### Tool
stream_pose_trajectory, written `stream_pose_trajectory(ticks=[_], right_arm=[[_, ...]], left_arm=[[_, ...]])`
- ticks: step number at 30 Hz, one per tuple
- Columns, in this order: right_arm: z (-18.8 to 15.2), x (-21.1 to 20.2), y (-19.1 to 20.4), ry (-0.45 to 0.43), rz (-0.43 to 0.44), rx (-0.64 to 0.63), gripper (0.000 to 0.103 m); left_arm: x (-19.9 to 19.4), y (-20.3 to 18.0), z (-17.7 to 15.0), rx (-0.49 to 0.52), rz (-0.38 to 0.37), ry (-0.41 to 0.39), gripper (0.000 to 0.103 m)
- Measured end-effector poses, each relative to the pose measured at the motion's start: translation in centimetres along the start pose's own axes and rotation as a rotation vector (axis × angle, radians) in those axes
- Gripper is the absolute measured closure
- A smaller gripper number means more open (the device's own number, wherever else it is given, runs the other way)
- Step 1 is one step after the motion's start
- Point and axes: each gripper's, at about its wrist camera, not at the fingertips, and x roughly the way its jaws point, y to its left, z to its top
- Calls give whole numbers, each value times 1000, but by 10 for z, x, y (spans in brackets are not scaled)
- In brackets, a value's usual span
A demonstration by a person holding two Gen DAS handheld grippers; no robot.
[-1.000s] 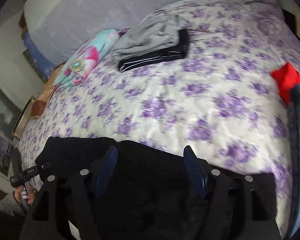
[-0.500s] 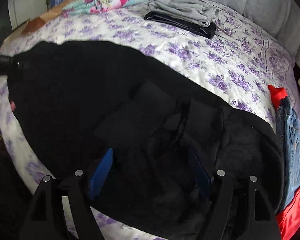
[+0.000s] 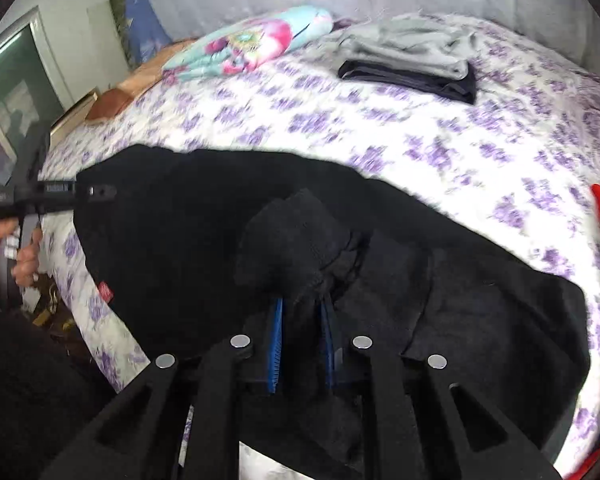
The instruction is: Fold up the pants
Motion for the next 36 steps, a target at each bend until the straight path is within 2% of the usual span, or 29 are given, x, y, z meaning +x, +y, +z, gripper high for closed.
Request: stream_pose_trajectory(ticks=[2, 3, 4, 5, 6, 8, 12, 16, 20, 23, 24, 25, 26, 27, 28, 29, 31, 32, 34, 36], right_arm=[[-7, 17, 1, 51, 3, -1, 76], [-6, 10, 0, 32, 17, 5, 65], [-4, -1, -3, 16, 43, 28, 61], [-1, -19, -10, -35, 85, 67, 56], [-3, -35, -16, -85, 117, 100, 44], [-6, -59, -34, -153, 114, 173, 33], [-31, -87, -86, -212, 26, 369, 33], [-67, -113, -129, -296, 22, 588, 33], [-112, -136, -158, -332, -32, 713, 33], [-146, -146, -173, -338, -89, 787, 33], [-157, -149, -178, -339, -103, 814, 33], [-166, -151, -184, -338, -120, 841, 33], [-175, -154, -190, -337, -136, 871, 33], [-181, -156, -193, -339, -142, 893, 33], [-184, -160, -197, -345, -143, 902, 33], [-184, -162, -199, -351, -147, 893, 33], [-171, -165, -197, -350, -165, 825, 33], [-160, -164, -194, -347, -170, 769, 33], [-133, -158, -185, -324, -195, 650, 33], [-103, -146, -176, -304, -212, 542, 33]], left_arm=[[-7, -7, 4, 23, -5, -14, 79], [-13, -14, 6, 48, -1, -25, 79], [-21, -24, 9, 81, -3, -41, 79], [-27, -33, 11, 113, -8, -56, 79], [-34, -48, 15, 156, -12, -74, 79], [-46, -82, 22, 248, -41, -103, 80], [-57, -161, 30, 424, -170, -123, 80], [-51, -254, 20, 624, -327, -98, 81], [-27, -350, -15, 818, -503, -19, 81], [15, -409, -59, 949, -590, 81, 81], [40, -424, -78, 980, -600, 158, 78], [70, -435, -98, 1018, -567, 241, 73], [93, -440, -114, 1039, -514, 299, 73], [117, -439, -130, 1044, -465, 389, 70], [127, -436, -136, 1022, -467, 450, 69], [125, -431, -137, 999, -476, 448, 68], [106, -424, -126, 997, -498, 398, 60], [96, -422, -118, 993, -491, 364, 53], [75, -407, -94, 956, -460, 257, 32], [63, -387, -68, 877, -411, 199, 29]])
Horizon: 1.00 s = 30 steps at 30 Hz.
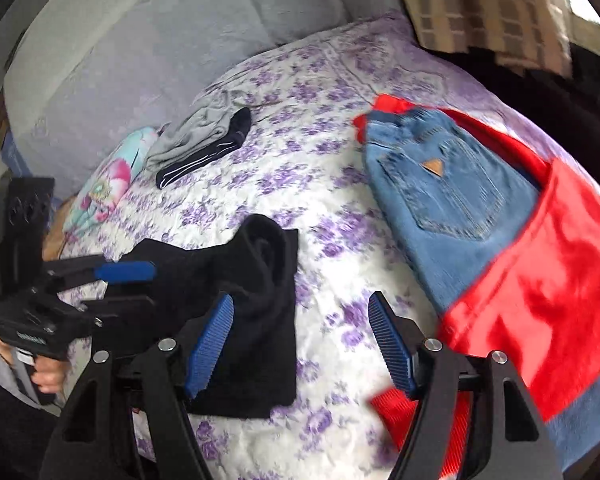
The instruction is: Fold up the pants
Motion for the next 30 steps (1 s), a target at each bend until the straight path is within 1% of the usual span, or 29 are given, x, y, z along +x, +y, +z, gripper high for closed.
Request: stream_pose_trajectory(ticks=[1, 3, 4, 5, 6, 8, 9, 10, 11, 12, 13, 14, 15, 17, 18, 19, 22, 23, 24, 28, 29, 30], right_arm=[[7, 7, 11, -2, 5, -38, 33], [17, 12, 27, -23, 24, -83, 33], [22, 14, 34, -27, 36, -100, 33], [24, 20, 41, -7, 31, -122, 32], [23, 27, 45, 24, 13, -148, 31], [8, 44, 48, 91, -36, -208, 29], [-4, 57, 45, 153, -101, -245, 27], [-17, 72, 37, 222, -141, -258, 26], [-25, 80, 23, 250, -105, -200, 22], [-25, 78, 12, 235, -54, -116, 21], [-21, 76, 7, 251, -31, -68, 22], [-16, 73, 8, 260, -16, -53, 22], [-9, 66, 8, 241, 17, -47, 20], [3, 53, 0, 184, 138, 6, 19], [9, 52, -6, 186, 183, 46, 18], [13, 56, -14, 203, 221, 90, 18], [19, 77, -31, 246, 312, 191, 18], [19, 87, -32, 266, 338, 198, 18], [19, 95, -33, 282, 341, 195, 18], [23, 118, -30, 300, 394, 177, 18], [24, 123, -27, 304, 406, 158, 21], [25, 128, -24, 309, 412, 134, 31]], left_arm=[[-10, 13, -3, -47, 18, -11, 29], [-26, 35, -11, -133, 17, -34, 27], [-29, 44, -15, -155, 39, -28, 21], [-31, 51, -20, -165, 74, -13, 20], [-27, 60, -31, -181, 127, 12, 20], [-10, 80, -54, -226, 151, 79, 20], [-1, 92, -70, -260, 199, 118, 20], [9, 103, -84, -291, 219, 164, 18], [20, 114, -99, -345, 170, 191, 18], [18, 120, -110, -384, 140, 159, 17], [14, 123, -113, -401, 129, 139, 18], [10, 123, -112, -410, 128, 139, 18], [4, 123, -111, -430, 111, 125, 19], [-7, 128, -113, -478, 36, 71, 19], [-11, 132, -115, -512, 3, 47, 19], [-13, 136, -119, -543, -11, 36, 19], [-9, 145, -135, -619, -5, 46, 20], [-9, 145, -140, -634, -3, 46, 20], [-10, 143, -144, -642, 6, 39, 20], [-14, 131, -155, -653, 44, 49, 20], [-15, 128, -155, -649, 54, 51, 20], [-15, 126, -155, -644, 67, 54, 21]])
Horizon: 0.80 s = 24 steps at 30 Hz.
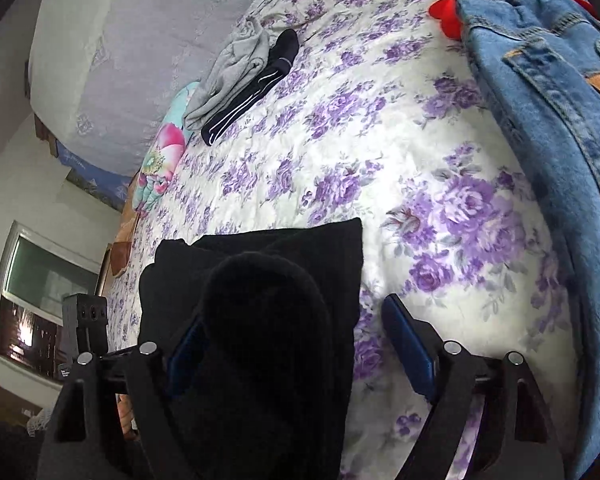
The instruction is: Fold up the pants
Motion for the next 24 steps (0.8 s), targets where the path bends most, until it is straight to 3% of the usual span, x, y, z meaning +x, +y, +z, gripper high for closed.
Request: stream_pose_trajectory(ticks=[2, 6, 10, 18, 24], right_arm=[[2, 9, 0, 30, 28, -19, 51], [1, 14, -1, 60, 56, 1, 72], [-2, 8, 3, 57, 41, 14, 76], [29, -21, 56, 17, 22, -121, 78], [127, -19, 99, -76, 80, -222, 78]], left_arm=[[1, -4, 4, -3, 18, -4, 25], [4, -7, 4, -11, -32, -15, 53], [0, -15, 7, 12, -48, -54, 76], [-44, -50, 48, 94, -45, -159, 81], [-96, -61, 149, 191, 3, -276, 81]])
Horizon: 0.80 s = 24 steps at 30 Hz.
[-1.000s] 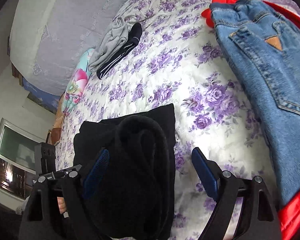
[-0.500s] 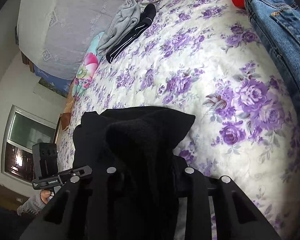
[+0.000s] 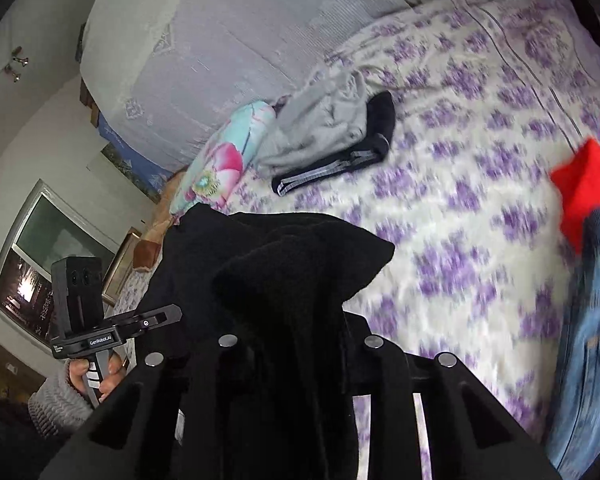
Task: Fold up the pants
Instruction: 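Carry the pants with the left gripper onto the grey clothes stack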
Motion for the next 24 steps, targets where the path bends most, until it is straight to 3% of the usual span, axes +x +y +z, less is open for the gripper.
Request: stream_pose_trajectory(ticks=[7, 12, 15, 19, 23, 24], right_arm=[[166, 52, 27, -97, 38, -136, 78], [262, 108, 28, -122, 34, -147, 78], [298, 145, 21, -111, 12, -153, 78], [321, 197, -7, -64, -21, -117, 78], [317, 250, -48, -1, -92, -80, 77], [312, 258, -58, 3, -113, -70, 76]], left_arm=[[-3, 41, 156, 66, 71, -132, 80], [26, 92, 239, 11, 67, -165, 80], [52, 125, 267, -40, 52, -158, 80], [96, 158, 281, -84, 52, -118, 80], [145, 192, 274, -152, 65, -44, 79], [155, 201, 269, -171, 73, -33, 73]])
